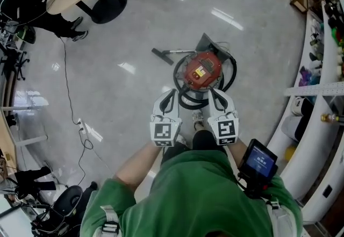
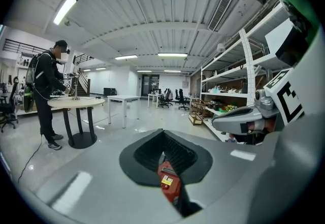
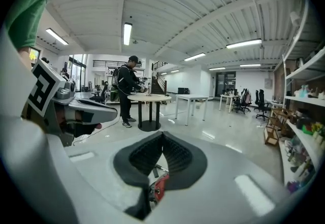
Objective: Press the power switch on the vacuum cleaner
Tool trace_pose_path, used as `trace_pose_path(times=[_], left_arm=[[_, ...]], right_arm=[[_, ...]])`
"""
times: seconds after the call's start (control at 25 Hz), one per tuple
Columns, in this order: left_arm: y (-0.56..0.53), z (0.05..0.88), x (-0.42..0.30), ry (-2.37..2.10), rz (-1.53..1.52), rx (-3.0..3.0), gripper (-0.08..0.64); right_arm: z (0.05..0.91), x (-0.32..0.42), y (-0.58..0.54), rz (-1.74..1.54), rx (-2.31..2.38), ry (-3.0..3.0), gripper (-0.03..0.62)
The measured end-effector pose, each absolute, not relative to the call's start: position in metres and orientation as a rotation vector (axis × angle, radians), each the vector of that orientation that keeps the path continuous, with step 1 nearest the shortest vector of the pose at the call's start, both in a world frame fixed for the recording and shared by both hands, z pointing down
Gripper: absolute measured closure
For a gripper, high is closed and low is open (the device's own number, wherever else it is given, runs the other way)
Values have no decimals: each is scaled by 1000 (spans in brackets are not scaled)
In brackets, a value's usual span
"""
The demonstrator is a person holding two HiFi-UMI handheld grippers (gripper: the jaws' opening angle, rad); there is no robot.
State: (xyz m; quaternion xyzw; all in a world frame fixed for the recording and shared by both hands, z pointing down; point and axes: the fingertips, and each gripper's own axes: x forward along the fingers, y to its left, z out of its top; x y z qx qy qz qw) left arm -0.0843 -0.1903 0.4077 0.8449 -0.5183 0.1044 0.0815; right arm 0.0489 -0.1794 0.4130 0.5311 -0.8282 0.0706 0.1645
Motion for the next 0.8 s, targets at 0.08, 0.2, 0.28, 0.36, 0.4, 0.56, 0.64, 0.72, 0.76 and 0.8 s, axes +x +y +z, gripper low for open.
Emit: trace_pose_path(times=[0.08, 0.2, 0.28, 0.36, 0.4, 0.56, 0.64, 0.72, 0.76, 0.8], left_arm=[[-199, 417, -78, -1531, 335, 2516, 554], [-214, 438, -64, -1510, 364, 2498, 554], [-224, 452, -57, -1503, 376, 2490, 554], [-233, 465, -53, -1494, 392, 2481, 554], [-236, 471, -52, -1490, 402, 2471, 552], [-254, 499, -49, -1478, 436, 2432, 552], [-260, 514, -44, -1470, 457, 2416, 554], [-266, 527, -40, -1456, 478, 2402, 552], [-269, 533, -39, -1449, 488, 2396, 552], [-273, 539, -38, -1444, 496, 2390, 552]], right_arm=[[425, 52, -189, 222, 1496, -2354, 589], [450, 62, -205, 252, 1470, -2342, 589], [466, 68, -214, 266, 1452, -2337, 589], [478, 70, -221, 282, 1433, -2332, 589], [483, 70, -224, 290, 1420, -2329, 589], [509, 70, -241, 329, 1367, -2319, 589], [523, 71, -249, 350, 1342, -2320, 589], [535, 69, -255, 369, 1319, -2321, 589], [540, 68, -259, 379, 1309, -2321, 589], [546, 67, -263, 389, 1302, -2321, 589]])
